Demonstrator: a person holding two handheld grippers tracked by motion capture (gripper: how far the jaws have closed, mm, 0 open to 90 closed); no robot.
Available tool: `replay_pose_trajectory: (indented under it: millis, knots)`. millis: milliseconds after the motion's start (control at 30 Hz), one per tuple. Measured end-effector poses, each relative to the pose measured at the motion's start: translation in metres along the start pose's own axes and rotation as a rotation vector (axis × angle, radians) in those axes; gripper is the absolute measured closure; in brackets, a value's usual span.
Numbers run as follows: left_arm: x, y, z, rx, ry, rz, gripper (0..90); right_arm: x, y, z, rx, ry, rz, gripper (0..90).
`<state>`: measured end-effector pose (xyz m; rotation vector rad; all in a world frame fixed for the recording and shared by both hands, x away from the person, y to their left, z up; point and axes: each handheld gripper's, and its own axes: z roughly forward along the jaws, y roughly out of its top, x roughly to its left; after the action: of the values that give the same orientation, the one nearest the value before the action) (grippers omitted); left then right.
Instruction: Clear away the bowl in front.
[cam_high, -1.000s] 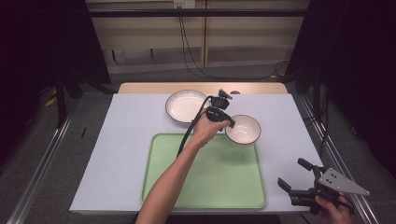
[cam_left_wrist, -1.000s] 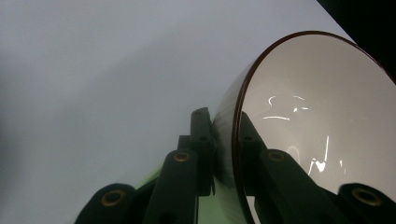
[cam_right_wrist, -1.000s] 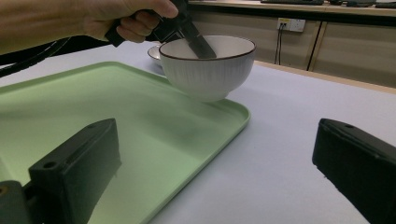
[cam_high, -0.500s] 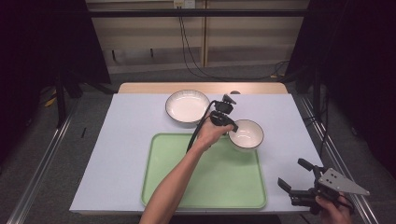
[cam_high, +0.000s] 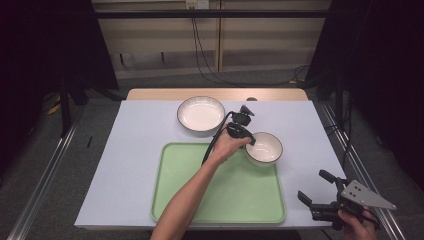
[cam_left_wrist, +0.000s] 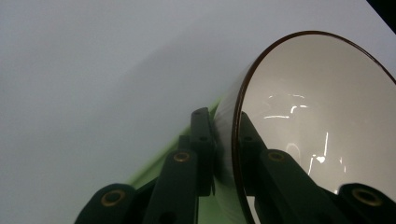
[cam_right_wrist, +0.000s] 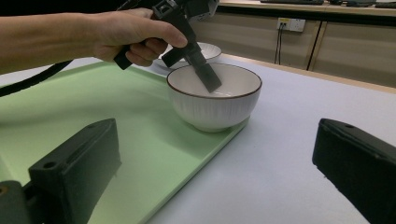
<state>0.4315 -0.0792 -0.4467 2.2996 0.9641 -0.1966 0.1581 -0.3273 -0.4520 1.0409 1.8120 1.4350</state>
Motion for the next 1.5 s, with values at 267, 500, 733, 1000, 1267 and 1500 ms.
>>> replay_pose_trajectory:
  millis: [267, 500, 733, 1000, 1267, 1500]
  knots:
    - [0.001, -0.002, 0.001, -0.018, 0.007, 0.008, 82.1, 0.001, 0.0, 0.0, 0.002, 0.007, -0.003, 0.4]
    - [-0.002, -0.003, 0.001, -0.029, 0.017, 0.012, 81.8, 0.0, 0.0, 0.0, -0.003, 0.007, -0.005, 0.5]
    - [0.002, -0.005, 0.002, -0.04, 0.011, 0.048, 69.1, 0.0, 0.0, 0.0, -0.001, 0.007, -0.007, 0.5]
    - [0.007, -0.007, -0.004, -0.107, 0.021, 0.092, 40.4, 0.0, 0.0, 0.0, 0.002, 0.01, 0.0, 0.5]
    - [0.001, -0.004, -0.007, -0.142, 0.068, 0.129, 5.9, 0.001, 0.0, 0.0, 0.002, 0.01, 0.002, 0.5]
    - [-0.002, -0.007, -0.015, -0.197, 0.077, 0.169, 4.8, 0.0, 0.001, 0.0, -0.005, 0.009, -0.009, 0.5]
